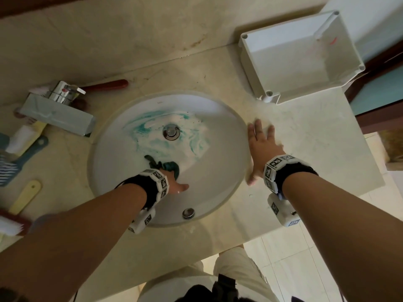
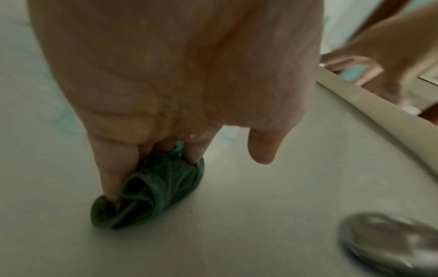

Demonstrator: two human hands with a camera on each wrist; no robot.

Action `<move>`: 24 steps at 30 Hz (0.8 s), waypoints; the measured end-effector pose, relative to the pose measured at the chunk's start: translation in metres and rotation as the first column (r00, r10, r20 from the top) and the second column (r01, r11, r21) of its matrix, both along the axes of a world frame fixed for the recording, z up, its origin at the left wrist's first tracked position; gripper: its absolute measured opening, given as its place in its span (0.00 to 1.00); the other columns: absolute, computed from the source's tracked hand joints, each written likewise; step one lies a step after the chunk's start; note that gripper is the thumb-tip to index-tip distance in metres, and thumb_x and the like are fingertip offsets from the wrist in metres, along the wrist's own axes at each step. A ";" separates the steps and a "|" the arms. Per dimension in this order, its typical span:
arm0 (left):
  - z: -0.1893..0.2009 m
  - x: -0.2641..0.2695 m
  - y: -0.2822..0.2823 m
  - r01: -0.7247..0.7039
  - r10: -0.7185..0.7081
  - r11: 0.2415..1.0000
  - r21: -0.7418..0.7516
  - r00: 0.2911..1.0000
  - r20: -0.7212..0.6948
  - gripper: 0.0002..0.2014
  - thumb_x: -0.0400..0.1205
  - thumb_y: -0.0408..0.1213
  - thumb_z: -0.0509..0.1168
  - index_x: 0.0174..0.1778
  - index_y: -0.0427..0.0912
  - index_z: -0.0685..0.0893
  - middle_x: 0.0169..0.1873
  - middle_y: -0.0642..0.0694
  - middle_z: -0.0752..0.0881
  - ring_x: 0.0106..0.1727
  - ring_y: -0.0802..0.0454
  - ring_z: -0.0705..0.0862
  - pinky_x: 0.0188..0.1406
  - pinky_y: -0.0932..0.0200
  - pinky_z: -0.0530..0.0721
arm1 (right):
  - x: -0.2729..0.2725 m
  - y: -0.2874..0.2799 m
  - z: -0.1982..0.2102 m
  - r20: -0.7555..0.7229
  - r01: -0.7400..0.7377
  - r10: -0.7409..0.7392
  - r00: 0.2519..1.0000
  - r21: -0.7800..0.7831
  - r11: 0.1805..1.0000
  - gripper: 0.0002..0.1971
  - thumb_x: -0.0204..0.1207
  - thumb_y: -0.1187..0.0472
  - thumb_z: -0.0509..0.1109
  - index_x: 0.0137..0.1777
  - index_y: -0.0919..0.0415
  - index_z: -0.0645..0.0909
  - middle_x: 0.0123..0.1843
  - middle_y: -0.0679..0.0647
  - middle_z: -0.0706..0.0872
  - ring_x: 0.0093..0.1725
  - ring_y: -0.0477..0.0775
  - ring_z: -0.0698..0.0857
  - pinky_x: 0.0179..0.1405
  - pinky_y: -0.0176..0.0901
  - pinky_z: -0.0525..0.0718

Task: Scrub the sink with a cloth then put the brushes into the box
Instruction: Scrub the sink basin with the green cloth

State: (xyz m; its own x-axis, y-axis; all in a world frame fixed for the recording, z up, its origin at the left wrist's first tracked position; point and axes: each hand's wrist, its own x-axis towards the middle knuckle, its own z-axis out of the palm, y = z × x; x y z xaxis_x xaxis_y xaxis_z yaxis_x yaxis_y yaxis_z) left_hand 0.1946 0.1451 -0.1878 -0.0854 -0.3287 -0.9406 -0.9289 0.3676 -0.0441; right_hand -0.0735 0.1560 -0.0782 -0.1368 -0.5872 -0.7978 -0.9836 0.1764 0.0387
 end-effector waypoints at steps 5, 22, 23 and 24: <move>0.000 -0.001 0.011 -0.041 0.042 0.999 -0.021 0.999 0.029 0.46 0.81 0.71 0.44 0.85 0.40 0.47 0.84 0.34 0.52 0.83 0.36 0.56 0.82 0.45 0.57 | 0.001 -0.002 0.000 0.004 -0.006 0.006 1.000 -0.004 1.000 0.83 0.47 0.49 0.91 0.82 0.59 0.23 0.83 0.54 0.22 0.82 0.74 0.30 0.73 0.83 0.60; -0.012 0.002 -0.002 -0.134 0.135 0.985 -0.105 0.991 0.007 0.53 0.75 0.77 0.45 0.85 0.40 0.45 0.84 0.34 0.47 0.84 0.34 0.49 0.83 0.41 0.51 | -0.002 -0.002 -0.003 0.029 -0.001 0.001 1.000 0.008 1.000 0.83 0.48 0.48 0.91 0.81 0.58 0.22 0.82 0.54 0.19 0.81 0.74 0.27 0.71 0.86 0.58; -0.011 0.003 -0.012 -0.129 0.133 0.981 -0.144 0.991 0.015 0.52 0.76 0.76 0.45 0.85 0.40 0.44 0.84 0.34 0.45 0.84 0.33 0.47 0.83 0.40 0.48 | -0.001 -0.002 -0.003 0.029 -0.001 0.001 1.000 0.011 1.000 0.83 0.48 0.48 0.91 0.81 0.57 0.21 0.81 0.54 0.19 0.81 0.74 0.27 0.72 0.85 0.58; -0.009 0.002 -0.021 -0.143 0.148 0.975 -0.172 0.989 0.021 0.52 0.75 0.77 0.44 0.85 0.40 0.45 0.84 0.34 0.46 0.84 0.33 0.47 0.83 0.39 0.48 | -0.001 -0.003 -0.003 0.031 0.000 -0.001 1.000 0.012 1.000 0.83 0.48 0.48 0.91 0.81 0.57 0.21 0.81 0.53 0.19 0.80 0.73 0.27 0.72 0.85 0.57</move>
State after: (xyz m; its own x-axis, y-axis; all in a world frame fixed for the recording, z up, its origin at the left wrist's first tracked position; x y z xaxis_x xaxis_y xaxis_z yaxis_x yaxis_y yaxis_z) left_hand 0.1970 0.1237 -0.1966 0.0060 -0.4906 -0.8714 -0.9688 0.2130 -0.1266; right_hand -0.0748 0.1534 -0.0810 -0.1121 -0.5774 -0.8088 -0.9843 0.1764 0.0105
